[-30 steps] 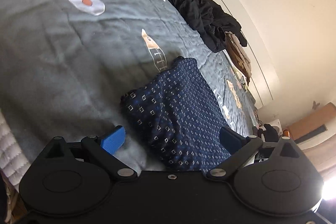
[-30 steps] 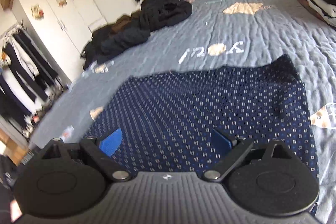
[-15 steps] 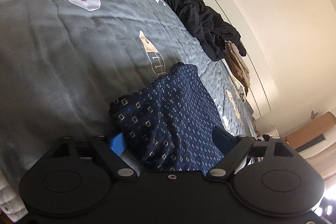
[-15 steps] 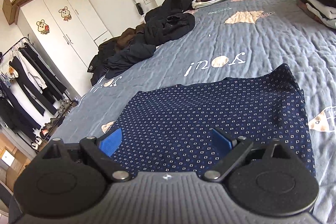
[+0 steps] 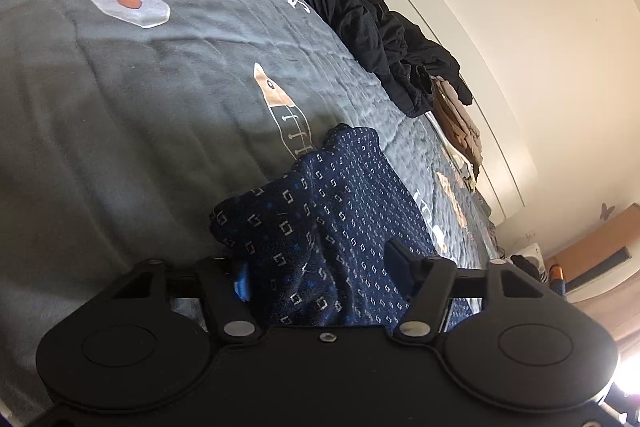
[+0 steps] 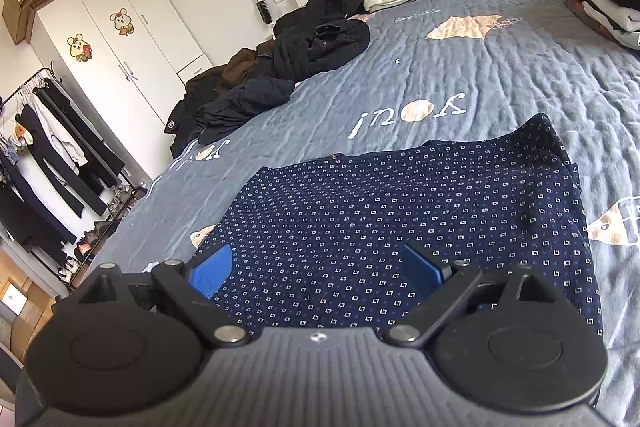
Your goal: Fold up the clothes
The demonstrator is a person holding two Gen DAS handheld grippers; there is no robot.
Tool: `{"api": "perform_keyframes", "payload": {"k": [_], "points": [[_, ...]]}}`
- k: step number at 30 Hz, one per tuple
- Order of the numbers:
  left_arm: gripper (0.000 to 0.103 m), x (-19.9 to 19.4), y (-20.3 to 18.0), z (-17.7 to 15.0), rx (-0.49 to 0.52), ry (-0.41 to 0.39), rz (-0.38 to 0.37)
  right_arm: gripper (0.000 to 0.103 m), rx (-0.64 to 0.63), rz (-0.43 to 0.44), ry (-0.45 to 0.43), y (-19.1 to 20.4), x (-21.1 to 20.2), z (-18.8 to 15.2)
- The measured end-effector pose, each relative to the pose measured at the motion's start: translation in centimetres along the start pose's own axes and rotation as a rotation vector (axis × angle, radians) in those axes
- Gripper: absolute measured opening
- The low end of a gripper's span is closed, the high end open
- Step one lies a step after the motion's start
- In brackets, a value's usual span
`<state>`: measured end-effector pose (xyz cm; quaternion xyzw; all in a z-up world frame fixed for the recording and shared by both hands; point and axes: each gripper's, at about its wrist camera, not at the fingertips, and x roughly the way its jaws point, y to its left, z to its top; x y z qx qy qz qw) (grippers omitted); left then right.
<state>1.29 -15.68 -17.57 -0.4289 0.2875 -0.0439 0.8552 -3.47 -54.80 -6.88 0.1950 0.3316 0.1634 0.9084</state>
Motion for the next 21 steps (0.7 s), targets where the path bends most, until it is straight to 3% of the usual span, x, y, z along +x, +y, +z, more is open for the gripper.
{"api": "perform_keyframes", "payload": {"k": [1, 2, 6, 13, 17, 21], "points": [[0.047, 0.2, 0.0, 0.0, 0.004, 0.005, 0.0, 0.092, -0.001, -0.002, 0.003, 0.0, 0.1, 0.0], [0.03, 0.5, -0.1, 0.1, 0.01, 0.013, 0.0, 0.092, -0.001, -0.003, 0.005, -0.1, 0.1, -0.1], [0.024, 0.7, -0.8, 0.1, 0.062, 0.016, 0.005, 0.092, -0.005, -0.011, 0.013, -0.1, 0.3, -0.2], [0.023, 0.6, -1.0, 0.0, 0.057, 0.018, 0.011, 0.092, 0.009, -0.006, 0.01, -0.3, 0.2, 0.0], [0.037, 0.9, -0.2, -0.2, 0.018, 0.022, 0.047, 0.092, 0.006, -0.002, 0.011, -0.3, 0.2, 0.0], [0.04, 0.9, -0.3, -0.4, 0.031, 0.019, 0.047, 0.092, 0.015, -0.008, 0.009, -0.6, -0.1, 0.1]]}}
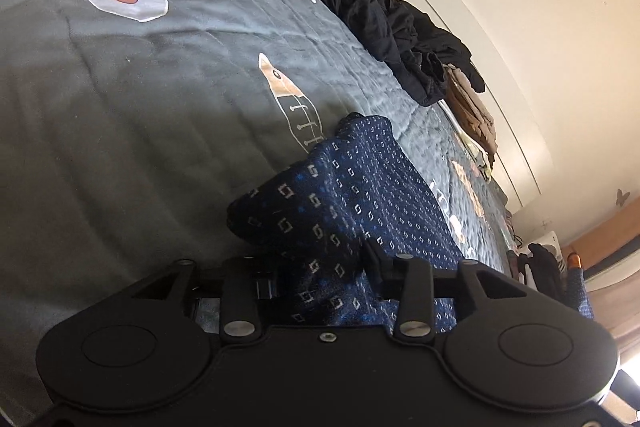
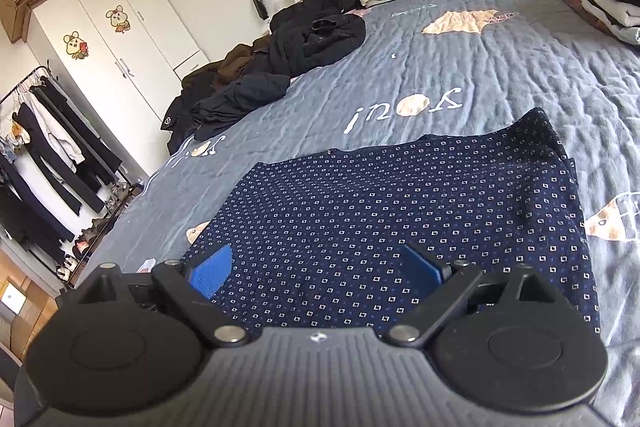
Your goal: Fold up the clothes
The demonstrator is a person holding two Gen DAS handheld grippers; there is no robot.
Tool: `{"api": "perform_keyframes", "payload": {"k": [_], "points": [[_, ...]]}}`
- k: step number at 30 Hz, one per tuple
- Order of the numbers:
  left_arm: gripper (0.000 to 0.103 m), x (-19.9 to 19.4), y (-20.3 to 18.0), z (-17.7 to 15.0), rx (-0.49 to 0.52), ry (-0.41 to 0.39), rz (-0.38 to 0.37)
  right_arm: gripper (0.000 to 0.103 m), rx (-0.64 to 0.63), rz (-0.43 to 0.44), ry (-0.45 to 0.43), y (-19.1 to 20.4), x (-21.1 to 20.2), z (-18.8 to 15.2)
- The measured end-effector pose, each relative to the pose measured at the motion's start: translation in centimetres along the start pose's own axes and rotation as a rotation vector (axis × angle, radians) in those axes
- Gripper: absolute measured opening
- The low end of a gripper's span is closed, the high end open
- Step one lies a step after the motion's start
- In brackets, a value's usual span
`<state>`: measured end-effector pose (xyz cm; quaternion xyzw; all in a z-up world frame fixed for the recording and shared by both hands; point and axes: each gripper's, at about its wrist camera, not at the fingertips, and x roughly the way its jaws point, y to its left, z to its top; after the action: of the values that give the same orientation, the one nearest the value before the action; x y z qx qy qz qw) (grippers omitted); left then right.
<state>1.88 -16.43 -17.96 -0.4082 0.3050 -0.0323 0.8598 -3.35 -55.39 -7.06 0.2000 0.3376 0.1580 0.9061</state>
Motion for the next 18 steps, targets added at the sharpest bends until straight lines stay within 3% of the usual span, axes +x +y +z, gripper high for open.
{"api": "perform_keyframes", "payload": {"k": [2, 3, 6, 11, 18], "points": [[0.036, 0.1, -0.2, -0.1, 0.011, 0.006, -0.008, 0.092, 0.008, 0.0, -0.004, -0.1, -0.2, 0.1], [0.029, 0.2, -0.2, -0.1, 0.013, 0.007, -0.011, 0.092, 0.011, 0.001, -0.007, -0.2, -0.2, 0.1], [0.024, 0.3, -0.2, -0.2, 0.009, 0.003, -0.022, 0.092, 0.013, 0.002, -0.012, -0.3, -0.5, 0.2], [0.02, -0.1, -1.2, -0.2, 0.055, -0.017, -0.028, 0.092, 0.019, -0.001, -0.012, -0.6, -0.7, 0.2], [0.02, -0.5, -4.0, -0.2, 0.192, -0.034, -0.032, 0.092, 0.032, 0.004, -0.021, -1.1, -1.2, 0.4]]}}
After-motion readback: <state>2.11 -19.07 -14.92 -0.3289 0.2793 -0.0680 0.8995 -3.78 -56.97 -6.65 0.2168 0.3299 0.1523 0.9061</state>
